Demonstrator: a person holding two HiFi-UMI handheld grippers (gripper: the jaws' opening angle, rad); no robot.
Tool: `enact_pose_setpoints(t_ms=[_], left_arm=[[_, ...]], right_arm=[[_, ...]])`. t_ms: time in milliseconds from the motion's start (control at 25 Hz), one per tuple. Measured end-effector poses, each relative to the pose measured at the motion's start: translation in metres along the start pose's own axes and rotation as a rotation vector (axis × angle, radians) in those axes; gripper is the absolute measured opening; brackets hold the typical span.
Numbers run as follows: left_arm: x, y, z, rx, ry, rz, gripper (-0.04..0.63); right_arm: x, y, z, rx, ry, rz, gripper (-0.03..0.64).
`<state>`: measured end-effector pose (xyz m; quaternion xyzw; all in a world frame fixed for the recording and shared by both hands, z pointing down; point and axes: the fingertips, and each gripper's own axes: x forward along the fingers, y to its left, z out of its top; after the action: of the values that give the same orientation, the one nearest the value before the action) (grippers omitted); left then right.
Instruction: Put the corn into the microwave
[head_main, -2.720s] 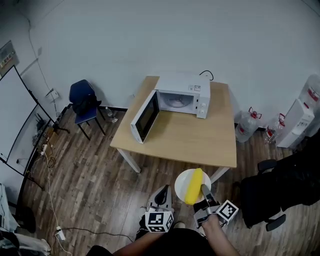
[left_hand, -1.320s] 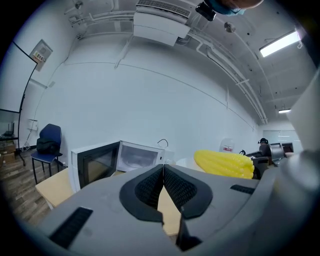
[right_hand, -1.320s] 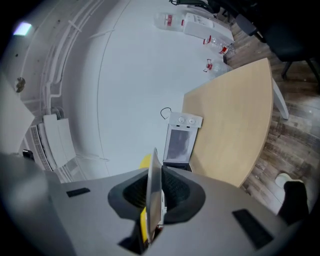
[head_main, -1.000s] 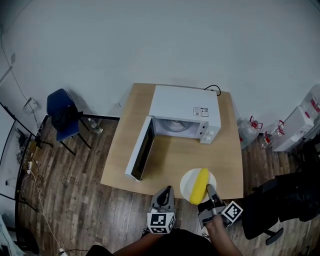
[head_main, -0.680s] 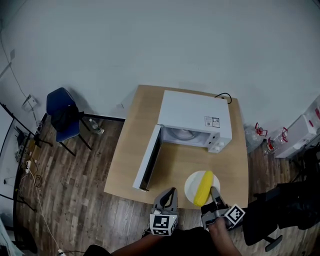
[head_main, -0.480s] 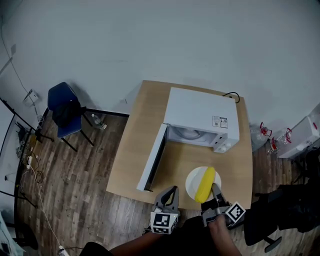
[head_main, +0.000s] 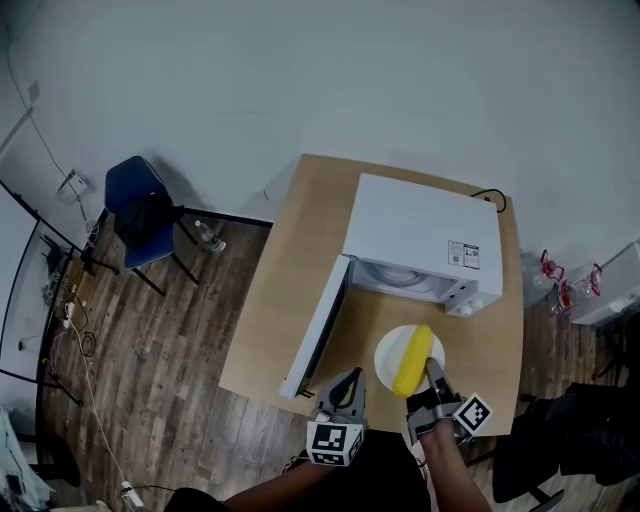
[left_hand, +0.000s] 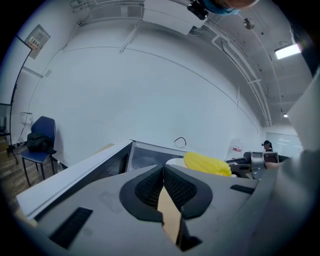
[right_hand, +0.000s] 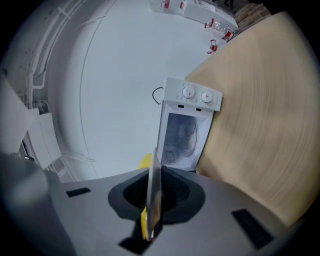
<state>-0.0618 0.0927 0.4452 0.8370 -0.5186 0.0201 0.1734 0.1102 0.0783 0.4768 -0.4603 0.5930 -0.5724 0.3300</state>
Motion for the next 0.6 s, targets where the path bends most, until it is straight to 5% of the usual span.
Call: enact_pose_setpoints(t_ms=[600], left_arm=[[0.089,0.021,-0.001,0.063,0.064,0.038,0.014]], right_arm=[[0.098,-0.042,0.038,0.026,0.051,-0.015,0.092]])
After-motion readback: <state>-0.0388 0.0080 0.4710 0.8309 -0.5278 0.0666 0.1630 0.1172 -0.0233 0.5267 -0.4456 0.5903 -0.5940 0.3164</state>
